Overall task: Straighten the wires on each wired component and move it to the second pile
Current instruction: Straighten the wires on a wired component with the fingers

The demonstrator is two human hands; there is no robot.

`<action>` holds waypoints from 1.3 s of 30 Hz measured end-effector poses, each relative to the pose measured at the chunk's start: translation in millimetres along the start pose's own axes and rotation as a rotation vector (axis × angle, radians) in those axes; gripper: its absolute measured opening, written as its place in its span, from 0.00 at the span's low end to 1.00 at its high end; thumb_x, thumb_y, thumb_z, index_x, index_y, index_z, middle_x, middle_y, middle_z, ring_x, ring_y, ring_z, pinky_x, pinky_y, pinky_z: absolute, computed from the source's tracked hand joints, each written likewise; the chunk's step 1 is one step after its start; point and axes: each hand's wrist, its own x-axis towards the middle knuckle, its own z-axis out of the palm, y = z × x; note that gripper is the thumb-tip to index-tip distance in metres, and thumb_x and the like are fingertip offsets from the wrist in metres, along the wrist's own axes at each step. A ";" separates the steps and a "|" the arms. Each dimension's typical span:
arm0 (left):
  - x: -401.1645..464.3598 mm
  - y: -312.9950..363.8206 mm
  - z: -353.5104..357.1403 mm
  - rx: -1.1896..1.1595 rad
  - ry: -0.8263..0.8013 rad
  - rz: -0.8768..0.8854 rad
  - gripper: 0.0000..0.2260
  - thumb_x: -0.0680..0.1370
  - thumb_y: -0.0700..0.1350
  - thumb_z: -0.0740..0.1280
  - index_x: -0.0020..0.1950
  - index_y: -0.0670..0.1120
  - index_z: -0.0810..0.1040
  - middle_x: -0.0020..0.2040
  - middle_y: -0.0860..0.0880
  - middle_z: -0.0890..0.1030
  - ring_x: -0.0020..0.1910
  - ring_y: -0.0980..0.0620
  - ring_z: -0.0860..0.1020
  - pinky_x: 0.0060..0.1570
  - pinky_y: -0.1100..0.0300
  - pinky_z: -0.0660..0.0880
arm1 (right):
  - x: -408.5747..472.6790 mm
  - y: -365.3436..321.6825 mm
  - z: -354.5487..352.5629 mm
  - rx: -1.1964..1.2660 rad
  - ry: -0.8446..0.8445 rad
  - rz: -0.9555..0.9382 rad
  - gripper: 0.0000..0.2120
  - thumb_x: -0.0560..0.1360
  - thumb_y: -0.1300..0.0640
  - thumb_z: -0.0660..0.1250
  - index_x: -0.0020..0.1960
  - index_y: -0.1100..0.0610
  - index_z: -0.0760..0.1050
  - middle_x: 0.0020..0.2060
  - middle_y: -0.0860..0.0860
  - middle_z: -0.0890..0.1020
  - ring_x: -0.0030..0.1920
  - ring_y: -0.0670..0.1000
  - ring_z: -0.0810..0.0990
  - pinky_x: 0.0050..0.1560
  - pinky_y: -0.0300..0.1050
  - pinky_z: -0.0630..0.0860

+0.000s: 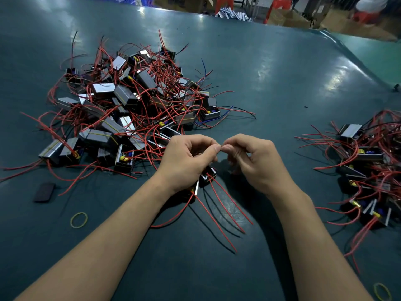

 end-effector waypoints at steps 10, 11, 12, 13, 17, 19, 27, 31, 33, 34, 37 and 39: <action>-4.3 0.8 5.8 0.051 0.100 0.116 0.04 0.76 0.37 0.70 0.43 0.43 0.83 0.34 0.49 0.82 0.31 0.45 0.78 0.34 0.53 0.75 | 6.9 -24.0 25.4 0.456 0.172 0.582 0.21 0.80 0.59 0.61 0.28 0.53 0.70 0.19 0.48 0.67 0.20 0.46 0.61 0.21 0.36 0.57; -5.1 0.7 6.7 0.088 0.114 0.138 0.04 0.76 0.37 0.71 0.43 0.43 0.83 0.34 0.51 0.81 0.29 0.47 0.76 0.31 0.52 0.73 | 9.3 -27.1 26.6 0.658 0.171 0.745 0.20 0.79 0.60 0.59 0.29 0.54 0.68 0.19 0.47 0.65 0.18 0.44 0.59 0.19 0.32 0.54; -5.5 0.6 7.4 0.128 0.123 0.164 0.04 0.76 0.37 0.71 0.42 0.43 0.83 0.33 0.55 0.80 0.27 0.55 0.73 0.29 0.54 0.71 | 10.9 -29.5 25.7 0.829 0.149 0.880 0.18 0.79 0.61 0.58 0.30 0.55 0.67 0.18 0.46 0.64 0.17 0.43 0.57 0.17 0.30 0.53; -5.8 0.4 7.7 0.162 0.128 0.187 0.04 0.75 0.37 0.71 0.42 0.44 0.83 0.32 0.58 0.78 0.27 0.59 0.71 0.28 0.58 0.69 | 11.4 -30.9 24.6 0.965 0.127 0.965 0.17 0.78 0.61 0.57 0.31 0.55 0.66 0.19 0.45 0.63 0.16 0.42 0.57 0.15 0.30 0.51; -2.9 -0.6 6.8 0.141 0.149 0.173 0.04 0.76 0.37 0.71 0.43 0.44 0.83 0.35 0.54 0.82 0.30 0.54 0.77 0.32 0.56 0.74 | 7.2 -32.5 21.1 0.914 0.120 0.811 0.16 0.80 0.57 0.61 0.34 0.58 0.72 0.22 0.49 0.70 0.18 0.43 0.64 0.16 0.32 0.58; 0.2 -1.6 3.0 0.068 0.181 0.129 0.05 0.76 0.38 0.71 0.43 0.46 0.83 0.34 0.54 0.83 0.34 0.58 0.80 0.37 0.65 0.76 | 5.2 -30.0 16.8 0.817 0.106 0.609 0.16 0.81 0.52 0.62 0.39 0.59 0.78 0.27 0.52 0.78 0.22 0.46 0.72 0.19 0.35 0.66; 3.8 -3.6 -4.2 -0.048 0.093 0.021 0.06 0.77 0.38 0.70 0.42 0.47 0.82 0.30 0.55 0.81 0.31 0.62 0.78 0.35 0.70 0.72 | -0.2 -3.4 6.9 -0.058 0.152 -0.139 0.06 0.74 0.65 0.71 0.50 0.63 0.84 0.36 0.55 0.82 0.31 0.53 0.79 0.33 0.51 0.78; 2.6 -2.5 -6.1 -0.015 0.006 0.024 0.04 0.77 0.37 0.69 0.44 0.42 0.83 0.31 0.52 0.81 0.29 0.63 0.77 0.34 0.72 0.71 | 0.9 -2.6 3.9 -0.210 0.111 -0.195 0.11 0.79 0.58 0.66 0.41 0.62 0.79 0.31 0.51 0.76 0.31 0.53 0.74 0.33 0.52 0.72; 1.7 -1.8 -5.5 -0.025 -0.032 0.028 0.04 0.77 0.36 0.69 0.44 0.40 0.83 0.32 0.51 0.81 0.30 0.62 0.77 0.34 0.71 0.71 | -0.7 -7.1 8.9 -0.273 0.113 -0.167 0.13 0.79 0.58 0.64 0.37 0.61 0.72 0.28 0.49 0.70 0.29 0.51 0.68 0.31 0.47 0.68; 1.7 -1.9 -5.3 -0.034 -0.033 0.030 0.04 0.77 0.36 0.69 0.45 0.39 0.82 0.32 0.51 0.81 0.30 0.61 0.77 0.34 0.70 0.72 | -1.3 -11.3 14.0 -0.255 0.131 -0.100 0.14 0.78 0.57 0.64 0.36 0.61 0.71 0.26 0.50 0.69 0.28 0.51 0.66 0.31 0.45 0.66; 0.8 -2.6 -4.1 -0.035 0.010 0.058 0.03 0.77 0.36 0.69 0.45 0.39 0.83 0.32 0.51 0.81 0.31 0.62 0.78 0.35 0.70 0.72 | 2.8 -22.5 26.0 0.314 0.203 0.386 0.17 0.79 0.59 0.62 0.32 0.60 0.66 0.22 0.52 0.67 0.22 0.50 0.65 0.23 0.41 0.62; -0.8 -2.5 -1.3 -0.013 0.034 0.090 0.03 0.77 0.36 0.69 0.45 0.40 0.83 0.33 0.50 0.82 0.32 0.61 0.79 0.37 0.68 0.74 | 8.6 -29.2 27.4 0.919 0.169 0.757 0.16 0.79 0.60 0.60 0.33 0.57 0.64 0.20 0.47 0.64 0.18 0.44 0.62 0.17 0.34 0.57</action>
